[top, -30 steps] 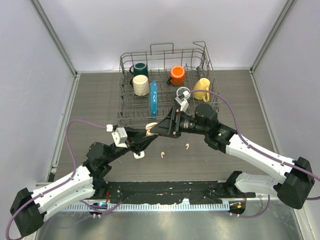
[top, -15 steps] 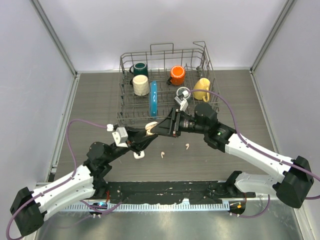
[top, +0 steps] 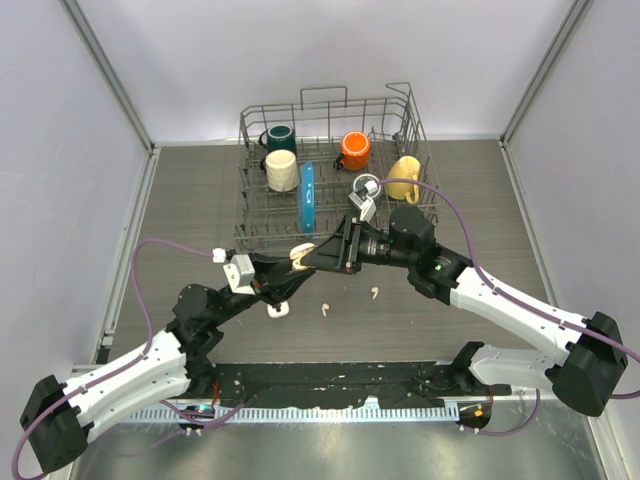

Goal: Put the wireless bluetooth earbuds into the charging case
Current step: Open the charging case, then pick up the earbud from the center of the board.

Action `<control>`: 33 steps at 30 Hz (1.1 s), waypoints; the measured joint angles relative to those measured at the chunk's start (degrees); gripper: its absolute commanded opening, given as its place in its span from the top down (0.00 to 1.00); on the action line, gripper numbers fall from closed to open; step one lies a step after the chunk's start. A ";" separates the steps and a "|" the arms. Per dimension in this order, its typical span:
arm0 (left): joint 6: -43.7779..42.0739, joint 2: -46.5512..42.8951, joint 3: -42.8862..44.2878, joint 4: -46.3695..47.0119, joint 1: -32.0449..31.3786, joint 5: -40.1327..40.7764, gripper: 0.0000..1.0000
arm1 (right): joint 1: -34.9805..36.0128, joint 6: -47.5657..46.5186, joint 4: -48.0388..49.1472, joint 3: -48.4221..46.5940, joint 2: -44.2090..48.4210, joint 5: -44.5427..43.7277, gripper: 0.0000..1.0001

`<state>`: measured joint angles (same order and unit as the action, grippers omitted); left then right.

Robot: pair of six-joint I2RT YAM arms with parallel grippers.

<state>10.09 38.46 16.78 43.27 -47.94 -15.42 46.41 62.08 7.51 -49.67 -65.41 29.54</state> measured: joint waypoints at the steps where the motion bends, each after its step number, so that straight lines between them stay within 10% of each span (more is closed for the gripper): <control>1: 0.04 -0.04 0.00 -0.04 0.00 0.02 1.00 | 0.00 -0.02 0.00 0.00 0.00 0.00 0.69; 4: 0.22 -0.24 0.00 -0.28 0.00 0.11 1.00 | 0.02 -0.22 -0.02 0.00 0.00 -0.02 0.68; 14: 1.68 -2.82 -1.01 -1.14 -0.04 2.67 1.00 | 0.22 -3.52 -2.64 -0.04 0.68 -1.40 0.16; 24: 1.90 -11.63 -5.53 -4.96 -0.04 7.26 1.00 | 0.28 -7.91 -10.62 -0.50 6.45 -7.39 0.12; 33: 1.86 -22.95 -6.62 -13.55 -0.04 9.27 1.00 | 0.22 -8.92 -35.85 -2.93 12.63 -35.36 0.13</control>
<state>11.94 15.51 10.15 29.71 -47.99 -6.15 46.63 53.17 -28.34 -52.60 -52.77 -5.82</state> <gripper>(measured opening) 0.313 0.873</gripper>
